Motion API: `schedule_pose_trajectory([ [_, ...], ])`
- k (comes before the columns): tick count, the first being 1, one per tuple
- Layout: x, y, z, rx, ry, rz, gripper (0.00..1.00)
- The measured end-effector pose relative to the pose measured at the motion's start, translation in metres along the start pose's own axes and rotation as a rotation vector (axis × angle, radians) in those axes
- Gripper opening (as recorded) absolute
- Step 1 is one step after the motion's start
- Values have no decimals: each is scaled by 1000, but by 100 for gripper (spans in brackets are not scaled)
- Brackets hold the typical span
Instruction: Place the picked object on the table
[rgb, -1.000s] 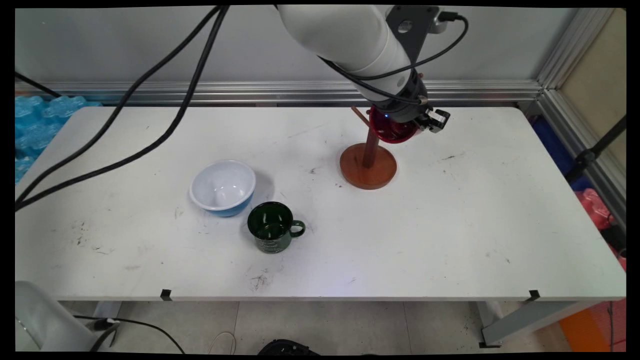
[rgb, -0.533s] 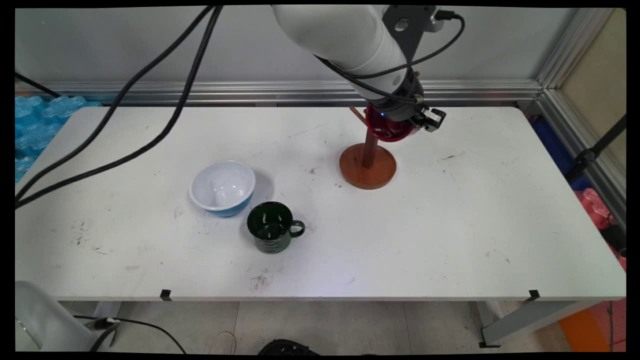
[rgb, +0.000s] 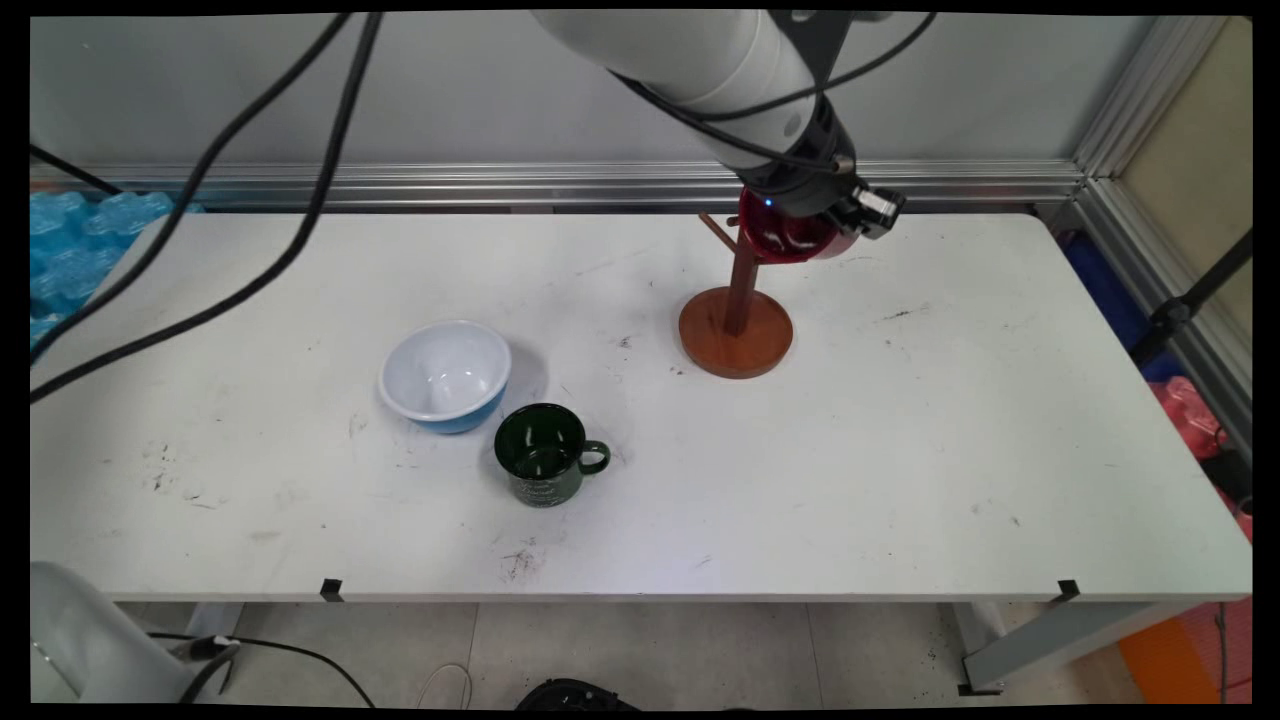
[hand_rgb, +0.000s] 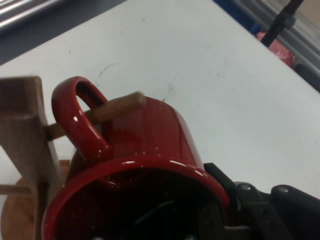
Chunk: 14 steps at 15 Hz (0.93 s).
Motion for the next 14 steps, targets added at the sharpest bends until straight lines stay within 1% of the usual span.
schedule_pose_trajectory([
  [3,5,2,-11,-23,13,5,0],
  [7,9,8,-30,-74,25,14,0],
  [14,7,13,-62,-160,18,40,0],
])
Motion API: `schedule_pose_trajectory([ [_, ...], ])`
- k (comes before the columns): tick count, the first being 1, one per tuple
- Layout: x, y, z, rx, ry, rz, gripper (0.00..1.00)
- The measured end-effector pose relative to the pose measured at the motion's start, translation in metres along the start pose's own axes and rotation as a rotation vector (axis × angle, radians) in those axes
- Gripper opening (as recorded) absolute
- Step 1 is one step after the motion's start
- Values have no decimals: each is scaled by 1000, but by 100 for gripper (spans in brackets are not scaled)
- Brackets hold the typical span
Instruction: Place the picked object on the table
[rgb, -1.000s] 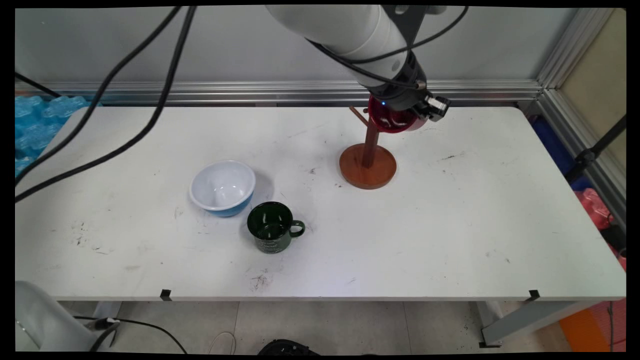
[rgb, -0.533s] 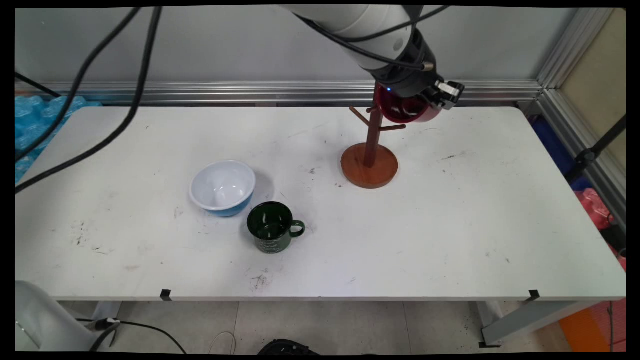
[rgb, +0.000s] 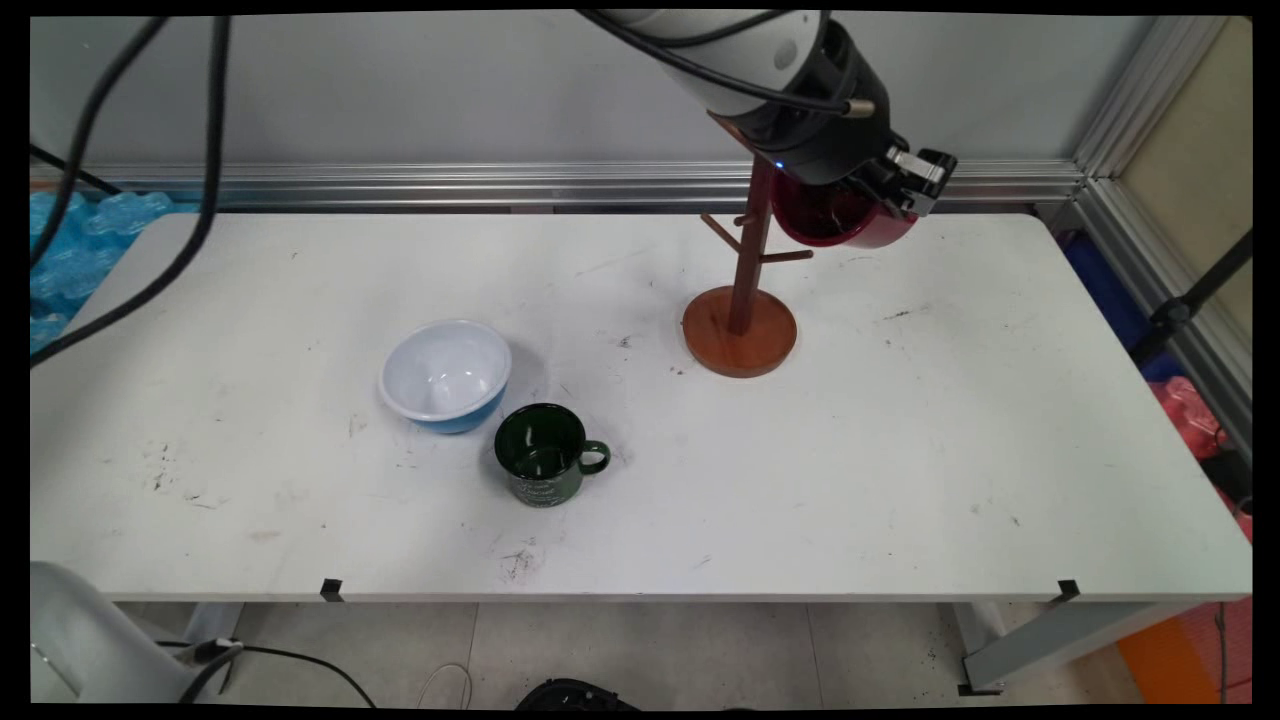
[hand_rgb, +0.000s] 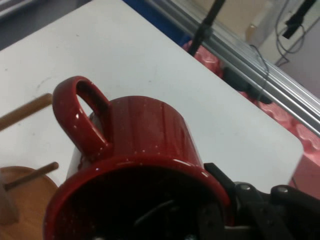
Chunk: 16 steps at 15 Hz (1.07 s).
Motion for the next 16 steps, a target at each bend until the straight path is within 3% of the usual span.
schedule_pose_trajectory([
  [9,-6,-22,-47,-73,-39,109,0],
  [13,-9,-51,-75,-91,-74,211,0],
  [16,-12,-82,-97,-79,-108,295,0],
])
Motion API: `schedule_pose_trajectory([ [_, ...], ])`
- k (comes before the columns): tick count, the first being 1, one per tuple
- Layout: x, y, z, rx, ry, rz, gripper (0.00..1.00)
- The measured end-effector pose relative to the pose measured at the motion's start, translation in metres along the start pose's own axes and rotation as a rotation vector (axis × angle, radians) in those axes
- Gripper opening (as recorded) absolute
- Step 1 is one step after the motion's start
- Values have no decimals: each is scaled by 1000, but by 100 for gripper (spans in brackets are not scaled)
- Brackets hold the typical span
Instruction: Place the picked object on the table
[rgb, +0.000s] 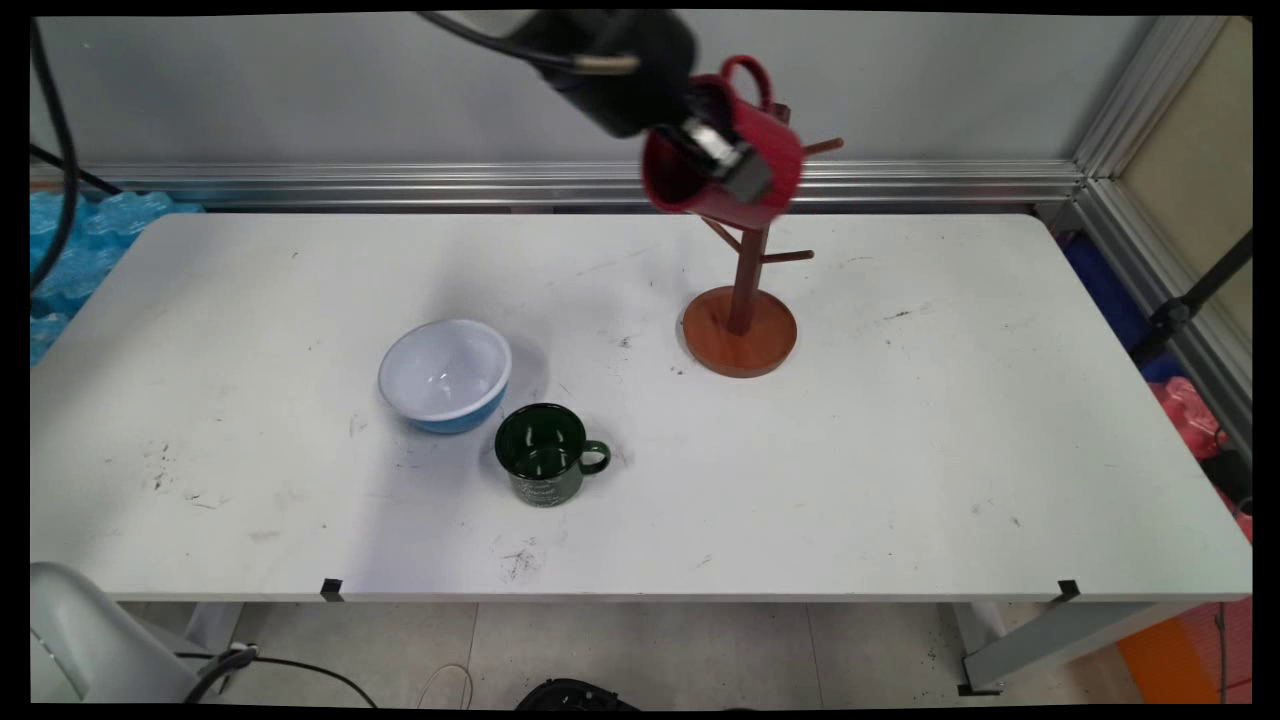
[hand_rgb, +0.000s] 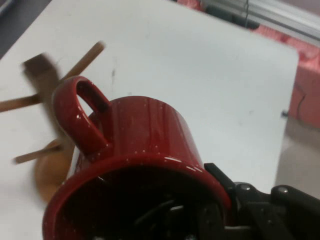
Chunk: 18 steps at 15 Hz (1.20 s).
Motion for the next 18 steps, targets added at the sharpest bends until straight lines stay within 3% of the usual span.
schedule_pose_trajectory([
  [9,-34,-82,-41,83,-138,184,0],
  [18,-56,-154,-27,150,-290,300,0],
])
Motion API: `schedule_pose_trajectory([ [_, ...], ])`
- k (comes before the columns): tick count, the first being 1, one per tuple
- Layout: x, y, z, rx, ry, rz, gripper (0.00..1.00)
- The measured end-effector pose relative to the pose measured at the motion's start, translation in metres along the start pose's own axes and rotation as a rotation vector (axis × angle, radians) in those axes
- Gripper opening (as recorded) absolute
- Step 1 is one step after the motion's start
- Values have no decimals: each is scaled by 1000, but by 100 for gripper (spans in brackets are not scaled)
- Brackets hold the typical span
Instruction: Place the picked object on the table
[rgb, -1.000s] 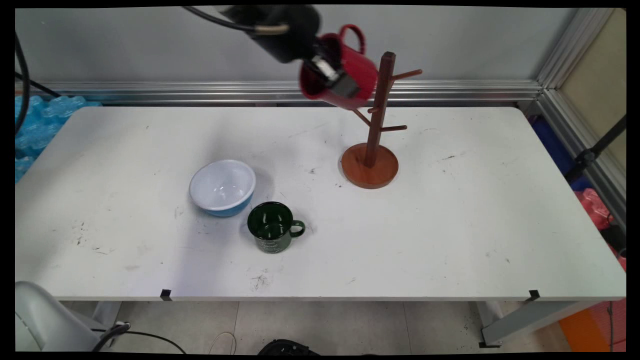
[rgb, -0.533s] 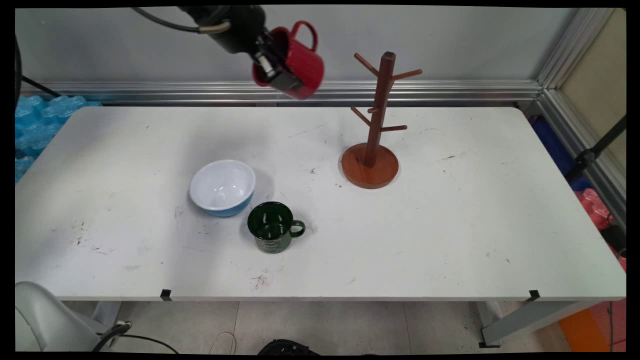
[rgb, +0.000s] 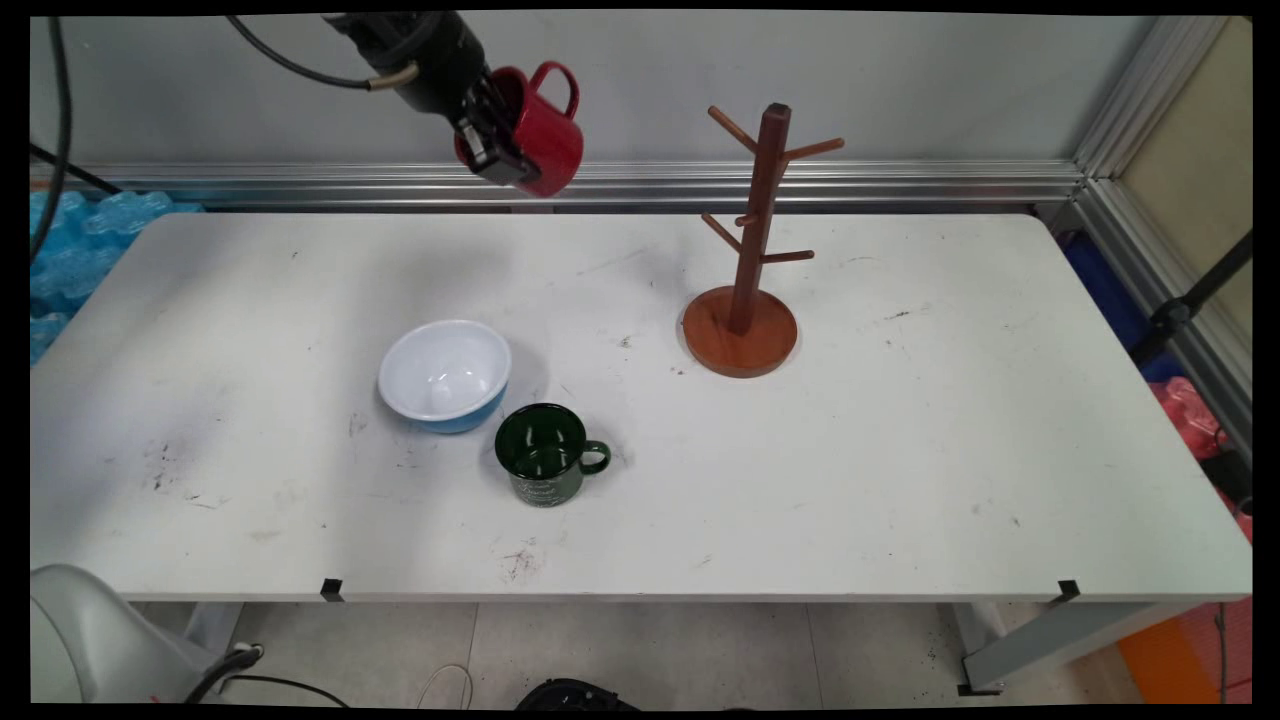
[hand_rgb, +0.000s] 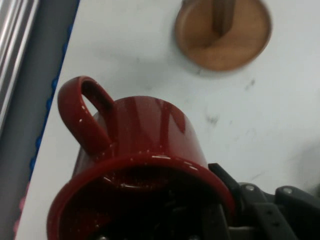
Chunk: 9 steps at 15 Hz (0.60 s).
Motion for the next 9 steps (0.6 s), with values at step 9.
schedule_pose_trajectory([
  [9,-24,-35,63,-8,-155,83,0],
])
